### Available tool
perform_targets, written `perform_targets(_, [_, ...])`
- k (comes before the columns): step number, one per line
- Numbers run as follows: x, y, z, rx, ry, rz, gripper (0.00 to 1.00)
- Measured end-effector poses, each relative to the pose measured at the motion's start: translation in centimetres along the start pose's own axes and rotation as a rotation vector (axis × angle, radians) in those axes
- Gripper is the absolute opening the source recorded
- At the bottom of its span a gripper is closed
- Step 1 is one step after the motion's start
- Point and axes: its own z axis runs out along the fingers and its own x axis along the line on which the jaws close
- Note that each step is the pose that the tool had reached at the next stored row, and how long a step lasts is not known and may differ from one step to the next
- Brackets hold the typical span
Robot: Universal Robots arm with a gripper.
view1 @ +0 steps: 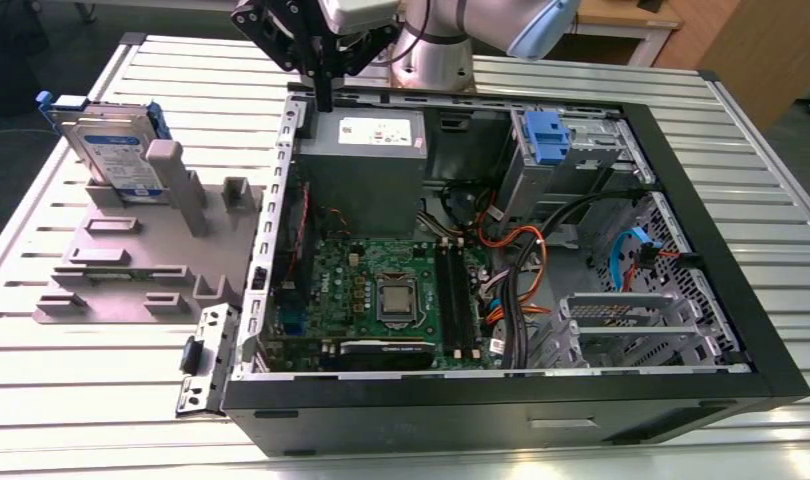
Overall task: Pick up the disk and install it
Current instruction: 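Reach for the disk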
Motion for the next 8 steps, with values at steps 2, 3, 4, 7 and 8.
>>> perform_targets(2, [0.08,-0.01,0.00,0.0000,0.0000,0.000,0.11])
perform_targets(3, [0.12,-0.01,0.00,0.0000,0.0000,0.000,0.11])
perform_targets(4, [0.15,-0.01,0.00,0.0000,0.0000,0.000,0.11])
perform_targets(7, [0.38,-0.03,0.02,0.0000,0.0001,0.000,0.11])
perform_targets(8, [0.41,-0.03,0.02,0.0000,0.0001,0.000,0.11])
